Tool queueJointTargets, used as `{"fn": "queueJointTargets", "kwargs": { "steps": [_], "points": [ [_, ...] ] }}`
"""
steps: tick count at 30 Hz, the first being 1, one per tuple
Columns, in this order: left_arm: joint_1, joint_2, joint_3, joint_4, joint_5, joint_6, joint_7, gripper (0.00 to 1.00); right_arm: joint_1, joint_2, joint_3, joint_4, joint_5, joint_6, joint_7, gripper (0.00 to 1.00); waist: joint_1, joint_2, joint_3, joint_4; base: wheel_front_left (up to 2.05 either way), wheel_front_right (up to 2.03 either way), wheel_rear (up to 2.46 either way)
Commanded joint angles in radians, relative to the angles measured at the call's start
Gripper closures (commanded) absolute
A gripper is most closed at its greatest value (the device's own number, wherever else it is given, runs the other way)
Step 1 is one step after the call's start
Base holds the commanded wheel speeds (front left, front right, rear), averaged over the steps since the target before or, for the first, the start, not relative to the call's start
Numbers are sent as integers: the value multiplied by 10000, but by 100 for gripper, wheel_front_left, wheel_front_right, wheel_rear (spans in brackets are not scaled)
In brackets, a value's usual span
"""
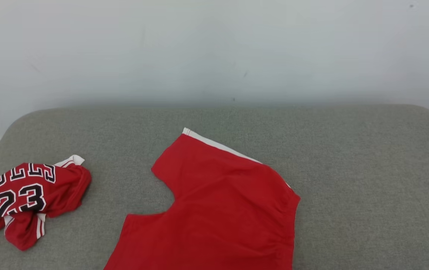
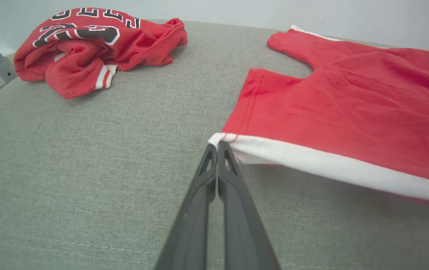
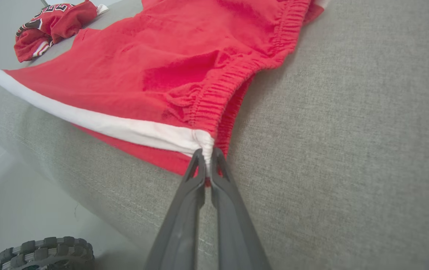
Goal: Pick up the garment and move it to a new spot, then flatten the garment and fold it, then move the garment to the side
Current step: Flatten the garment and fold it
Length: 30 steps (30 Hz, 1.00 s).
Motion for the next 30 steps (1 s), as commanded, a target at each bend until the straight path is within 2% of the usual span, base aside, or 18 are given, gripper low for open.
{"fn": "queueJointTargets", "kwargs": {
  "steps": [1, 5, 10, 13, 16, 24, 30],
  "points": [
    [182, 48, 91, 15, -120, 31, -33, 100, 80, -50, 4, 61, 89, -26, 0, 100, 2, 2, -93, -39, 0, 0, 0],
    [282, 95, 142, -209, -114, 30, -33, 100, -18, 96, -95, 256, 162, -26, 0, 100, 2, 2, 0, -95, 0, 0, 0],
    [-622, 549, -353, -759, 33, 30, -33, 100, -736, 618, -416, 279, 113, -26, 0, 100, 2, 2, 413, -207, 0, 0, 0],
    [-1528, 1123, -809, -788, 36, 28, -33, 100, -1237, 1038, -750, 104, 374, -25, 0, 100, 2, 2, 876, -351, 0, 0, 0],
    [-2755, 1792, -1402, -755, -27, 28, -32, 100, -1847, 1114, -982, -327, 768, -26, -3, 100, 2, 2, 1550, -599, 0, 0, 0],
    [-6185, 3840, -3982, 1, -839, 27, -33, 100, -3151, 1495, -2132, -889, 1568, -25, 0, 100, 2, 2, 3026, -1253, 0, 0, 0],
    [-8281, 4689, -5515, 738, -1306, 29, -33, 100, -3812, 1942, -2524, -878, 1741, -25, 0, 100, 2, 2, 3709, -1667, 0, 0, 0]
  ]
}}
